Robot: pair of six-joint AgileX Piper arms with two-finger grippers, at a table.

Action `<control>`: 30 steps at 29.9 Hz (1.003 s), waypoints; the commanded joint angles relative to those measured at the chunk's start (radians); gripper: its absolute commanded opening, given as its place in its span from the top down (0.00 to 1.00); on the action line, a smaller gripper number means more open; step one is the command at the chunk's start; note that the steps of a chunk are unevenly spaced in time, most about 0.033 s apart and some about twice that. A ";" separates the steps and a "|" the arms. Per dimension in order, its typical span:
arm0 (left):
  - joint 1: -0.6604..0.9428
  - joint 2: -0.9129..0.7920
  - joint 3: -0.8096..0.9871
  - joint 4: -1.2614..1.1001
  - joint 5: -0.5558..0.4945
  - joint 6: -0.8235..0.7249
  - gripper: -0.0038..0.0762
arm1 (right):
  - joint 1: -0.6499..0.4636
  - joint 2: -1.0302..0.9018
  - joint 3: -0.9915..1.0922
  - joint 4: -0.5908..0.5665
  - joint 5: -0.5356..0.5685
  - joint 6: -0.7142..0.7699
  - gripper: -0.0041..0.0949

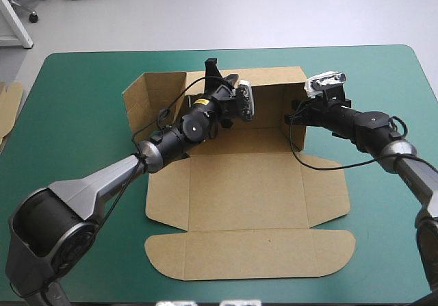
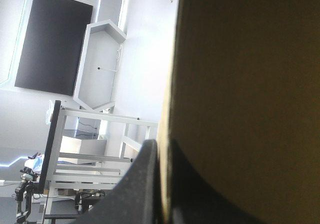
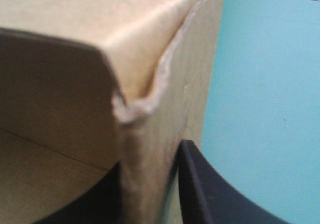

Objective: Fold the box

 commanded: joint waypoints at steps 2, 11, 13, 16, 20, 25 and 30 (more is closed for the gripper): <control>-0.016 -0.051 -0.039 -0.008 -0.029 -0.004 0.97 | 0.009 -0.040 -0.033 0.026 0.117 -0.047 0.97; -0.016 -0.064 -0.039 0.051 -0.029 -0.004 0.96 | 0.009 -0.040 -0.033 0.026 0.091 -0.043 0.99; -0.016 -0.075 -0.039 0.037 -0.019 -0.004 0.90 | 0.009 -0.040 -0.033 0.026 0.070 -0.041 0.99; -0.016 -0.093 -0.039 0.037 0.017 -0.004 0.74 | 0.007 -0.040 -0.033 0.026 0.049 -0.041 0.99; -0.016 -0.125 -0.039 0.023 0.127 -0.004 0.59 | 0.007 -0.040 -0.033 0.026 0.022 -0.038 0.99; -0.017 -0.179 -0.034 -0.023 0.252 -0.004 0.58 | 0.006 -0.040 -0.033 0.026 -0.003 -0.036 0.99; -0.017 -0.248 -0.033 -0.062 0.433 -0.013 0.58 | 0.006 -0.040 -0.033 0.021 -0.029 -0.013 0.99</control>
